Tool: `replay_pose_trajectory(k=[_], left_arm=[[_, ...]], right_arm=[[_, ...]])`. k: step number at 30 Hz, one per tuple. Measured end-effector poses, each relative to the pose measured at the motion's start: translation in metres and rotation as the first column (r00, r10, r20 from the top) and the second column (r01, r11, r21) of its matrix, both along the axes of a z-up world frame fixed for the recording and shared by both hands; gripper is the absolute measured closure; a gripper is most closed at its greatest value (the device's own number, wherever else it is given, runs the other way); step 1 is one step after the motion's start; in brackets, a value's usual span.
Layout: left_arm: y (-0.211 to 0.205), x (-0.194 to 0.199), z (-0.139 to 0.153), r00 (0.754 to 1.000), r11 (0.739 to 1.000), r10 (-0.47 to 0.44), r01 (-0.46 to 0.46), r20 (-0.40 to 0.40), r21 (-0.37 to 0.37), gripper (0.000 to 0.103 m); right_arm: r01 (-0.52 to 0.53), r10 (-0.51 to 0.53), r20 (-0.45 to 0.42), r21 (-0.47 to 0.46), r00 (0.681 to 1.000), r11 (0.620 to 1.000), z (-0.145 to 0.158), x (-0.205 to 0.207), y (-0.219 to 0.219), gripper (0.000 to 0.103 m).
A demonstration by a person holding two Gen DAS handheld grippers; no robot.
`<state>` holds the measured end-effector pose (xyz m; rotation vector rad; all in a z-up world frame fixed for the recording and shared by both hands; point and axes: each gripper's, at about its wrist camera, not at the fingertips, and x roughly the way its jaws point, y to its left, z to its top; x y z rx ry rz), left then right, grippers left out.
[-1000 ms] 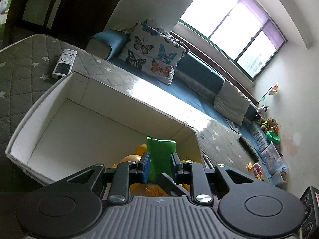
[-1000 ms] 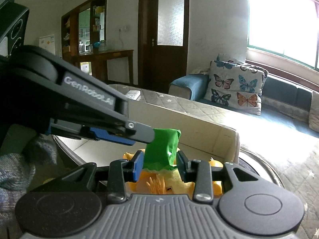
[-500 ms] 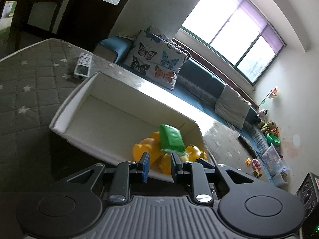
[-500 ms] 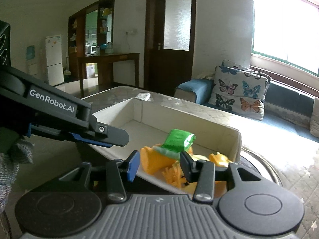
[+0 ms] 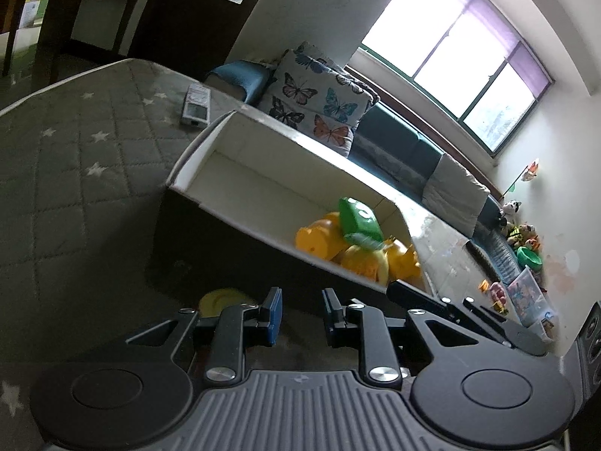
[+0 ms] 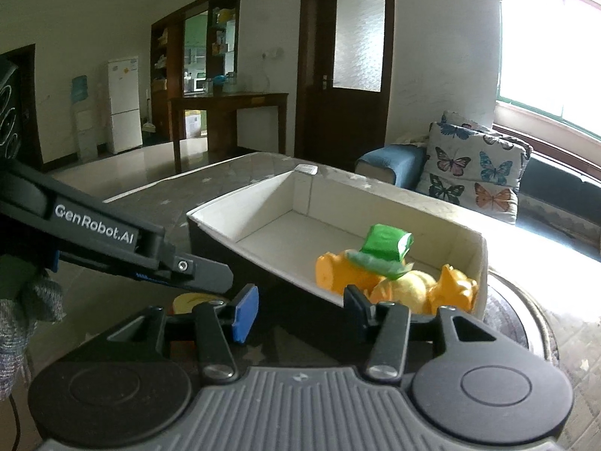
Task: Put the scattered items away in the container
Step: 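Move the left gripper down to the red-and-yellow apple slice toy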
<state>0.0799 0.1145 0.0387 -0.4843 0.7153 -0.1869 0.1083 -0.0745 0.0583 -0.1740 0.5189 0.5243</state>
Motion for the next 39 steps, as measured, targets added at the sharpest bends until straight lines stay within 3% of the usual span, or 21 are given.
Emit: replay_pose_trajectory(k=[16,39], left_arm=[[0.044,-0.018,-0.026,0.993,0.994,0.100,-0.103,-0.064,-0.032,0.074],[0.056,0.015,-0.041,0.989,0.991,0.094,-0.104,-0.116,-0.088,0.074]], right_arm=[[-0.126,0.124,-0.075,-0.027,0.989,0.992,-0.026,-0.008,0.036,0.037],[-0.190,0.186,-0.189,-0.008,0.964,0.982,-0.054,0.025,0.067,0.038]])
